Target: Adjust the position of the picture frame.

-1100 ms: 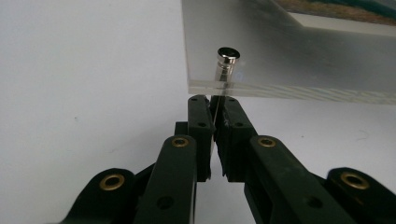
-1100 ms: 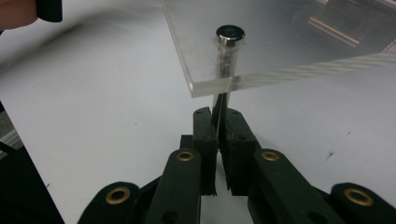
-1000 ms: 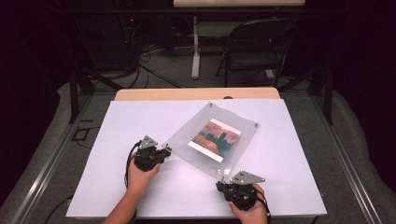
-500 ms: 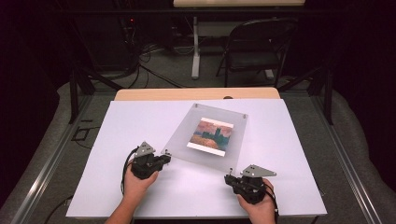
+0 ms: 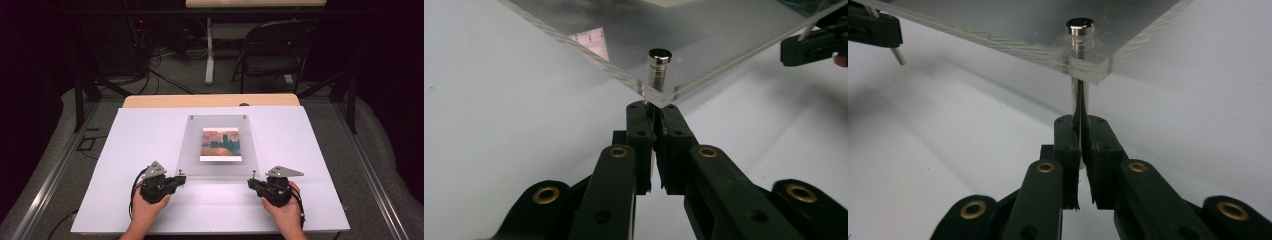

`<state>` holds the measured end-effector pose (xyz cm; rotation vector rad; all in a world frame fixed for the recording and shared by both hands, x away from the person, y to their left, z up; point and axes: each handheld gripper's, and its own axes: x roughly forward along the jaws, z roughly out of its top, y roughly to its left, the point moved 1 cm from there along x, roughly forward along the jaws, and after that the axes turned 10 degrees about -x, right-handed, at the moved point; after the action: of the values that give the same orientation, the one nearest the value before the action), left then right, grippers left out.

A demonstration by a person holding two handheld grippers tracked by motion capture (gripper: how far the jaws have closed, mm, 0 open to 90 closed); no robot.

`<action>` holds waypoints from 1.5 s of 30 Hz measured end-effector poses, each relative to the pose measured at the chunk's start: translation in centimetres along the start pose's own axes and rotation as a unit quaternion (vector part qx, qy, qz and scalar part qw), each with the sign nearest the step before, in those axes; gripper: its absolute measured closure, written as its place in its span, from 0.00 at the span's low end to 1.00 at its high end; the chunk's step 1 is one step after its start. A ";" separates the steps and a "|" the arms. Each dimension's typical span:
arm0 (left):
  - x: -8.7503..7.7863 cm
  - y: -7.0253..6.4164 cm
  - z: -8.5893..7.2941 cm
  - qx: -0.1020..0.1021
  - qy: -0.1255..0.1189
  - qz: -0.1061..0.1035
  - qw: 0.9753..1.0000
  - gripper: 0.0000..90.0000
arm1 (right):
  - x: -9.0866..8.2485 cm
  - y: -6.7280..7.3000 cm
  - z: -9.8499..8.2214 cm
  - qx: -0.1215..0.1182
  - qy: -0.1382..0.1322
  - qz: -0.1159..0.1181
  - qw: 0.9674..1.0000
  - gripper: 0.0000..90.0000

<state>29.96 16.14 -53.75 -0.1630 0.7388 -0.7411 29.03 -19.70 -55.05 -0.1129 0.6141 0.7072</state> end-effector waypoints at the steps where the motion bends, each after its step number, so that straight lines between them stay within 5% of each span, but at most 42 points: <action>1: 0.0 0.0 0.0 -0.001 0.000 -0.001 1.000 0.95 | 0.1 -0.2 0.1 0.000 -0.003 -0.001 1.000 0.94; 10: 0.4 1.5 1.2 -0.014 -0.012 0.016 1.000 0.95 | 1.6 -0.9 1.8 -0.018 0.007 0.000 1.000 0.95; 18: 1.6 2.9 2.3 -0.026 -0.017 0.016 0.999 0.95 | 2.9 -1.6 2.8 -0.010 -0.001 0.000 1.000 0.95; 27: 2.9 3.2 3.0 -0.026 -0.014 0.022 0.999 0.95 | 3.4 -2.9 3.0 -0.001 0.003 -0.010 1.000 0.95; 45: 3.9 3.3 2.5 -0.024 -0.004 0.029 0.999 0.95 | 4.2 -3.0 2.2 -0.007 0.009 -0.035 0.999 0.95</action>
<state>35.37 15.71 -55.34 -0.1874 0.7507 -0.6665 34.48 -18.92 -55.92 -0.1525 0.6206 0.6437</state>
